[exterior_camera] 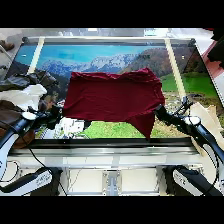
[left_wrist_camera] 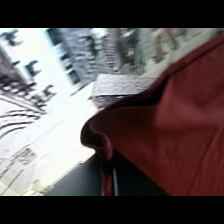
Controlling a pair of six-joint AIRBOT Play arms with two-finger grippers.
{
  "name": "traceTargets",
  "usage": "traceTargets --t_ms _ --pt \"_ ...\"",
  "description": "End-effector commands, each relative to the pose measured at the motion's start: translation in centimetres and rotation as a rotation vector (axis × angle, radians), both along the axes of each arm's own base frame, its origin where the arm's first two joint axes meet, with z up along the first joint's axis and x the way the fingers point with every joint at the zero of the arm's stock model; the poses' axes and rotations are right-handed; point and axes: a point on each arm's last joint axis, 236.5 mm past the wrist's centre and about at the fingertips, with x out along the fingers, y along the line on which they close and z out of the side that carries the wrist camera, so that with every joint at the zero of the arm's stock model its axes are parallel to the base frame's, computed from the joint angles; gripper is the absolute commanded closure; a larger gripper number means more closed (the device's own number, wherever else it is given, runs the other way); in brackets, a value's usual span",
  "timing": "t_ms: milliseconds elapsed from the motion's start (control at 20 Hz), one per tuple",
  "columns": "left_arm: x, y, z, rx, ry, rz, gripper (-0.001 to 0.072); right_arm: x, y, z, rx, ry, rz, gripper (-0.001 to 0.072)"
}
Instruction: Fold the shirts.
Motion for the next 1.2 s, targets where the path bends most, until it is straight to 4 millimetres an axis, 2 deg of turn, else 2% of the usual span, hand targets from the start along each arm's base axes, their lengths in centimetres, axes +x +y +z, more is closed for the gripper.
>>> traceTargets --t_ms 0,50,100,150,250,350,450,500,550,600,700,750,850,900,950,1000,1050,1100,1150 --pt "2.2 -0.5 2.2 0.002 -0.100 -0.055 0.0695 0.5 0.1 1.1 -0.029 -0.043 0.033 0.0679" --pt "3.3 -0.9 3.9 0.011 -0.154 -0.101 0.0695 1.0 0.1 2.7 -0.052 -0.095 0.061 0.0680" --pt "4.6 -1.2 6.2 0.028 -0.220 -0.152 0.0695 1.6 0.2 5.1 -0.084 -0.164 0.087 0.0681" --pt "5.9 -1.8 9.5 0.055 -0.308 -0.230 0.0695 2.0 0.1 7.9 -0.117 -0.233 0.108 0.0681" --pt "7.1 -3.5 17.6 0.134 -0.505 -0.402 0.0695 1.8 0.2 14.7 -0.199 -0.392 0.151 0.0682" --pt "6.1 -5.0 27.3 0.238 -0.718 -0.523 0.0696 0.0 0.1 21.8 -0.250 -0.523 0.146 0.0682" --pt "3.1 -5.9 37.5 0.385 -0.948 -0.560 0.0696 -3.2 -0.3 29.3 -0.322 -0.679 0.113 0.0683" --pt "0.8 -6.2 42.4 0.461 -1.062 -0.550 0.0696 -5.3 -0.6 33.3 -0.352 -0.768 0.080 0.0684" --pt "-1.6 -6.5 46.6 0.528 -1.161 -0.535 0.0697 -7.5 -0.9 37.1 -0.386 -0.861 0.048 0.0685" --pt "-4.3 -7.0 50.4 0.593 -1.252 -0.527 0.0697 -10.1 -1.2 41.1 -0.432 -0.959 0.020 0.0686" --pt "-8.8 -8.2 55.5 0.684 -1.374 -0.535 0.0697 -14.3 -1.4 47.6 -0.508 -1.118 -0.021 0.0686" --pt "-10.6 -8.8 57.6 0.720 -1.425 -0.545 0.0697 -16.0 -1.4 50.4 -0.531 -1.181 -0.037 0.0686" --pt "-12.7 -8.6 61.2 0.835 -1.493 -0.522 0.0698 -17.9 -1.5 54.2 -0.583 -1.260 -0.057 0.0686" --pt "-12.8 -8.0 62.1 0.885 -1.487 -0.500 0.0698 -18.0 -1.7 55.4 -0.618 -1.277 -0.064 0.0686" --pt "-12.2 -7.5 61.9 0.904 -1.450 -0.501 0.0698 -17.2 -1.9 56.0 -0.632 -1.275 -0.062 0.0686" --pt "-11.2 -7.4 60.6 0.889 -1.396 -0.535 0.0698 -15.6 -2.0 56.0 -0.633 -1.252 -0.051 0.0686" --pt "-9.8 -7.5 58.4 0.857 -1.317 -0.592 0.0699 -12.9 -2.0 54.9 -0.632 -1.206 -0.023 0.0687" --pt "-8.0 -7.6 55.4 0.803 -1.216 -0.663 0.0698 -10.0 -1.9 53.0 -0.625 -1.132 0.019 0.0686" --pt "-6.2 -7.6 52.4 0.749 -1.119 -0.728 0.0698 -6.5 -1.8 50.0 -0.613 -1.026 0.074 0.0686"
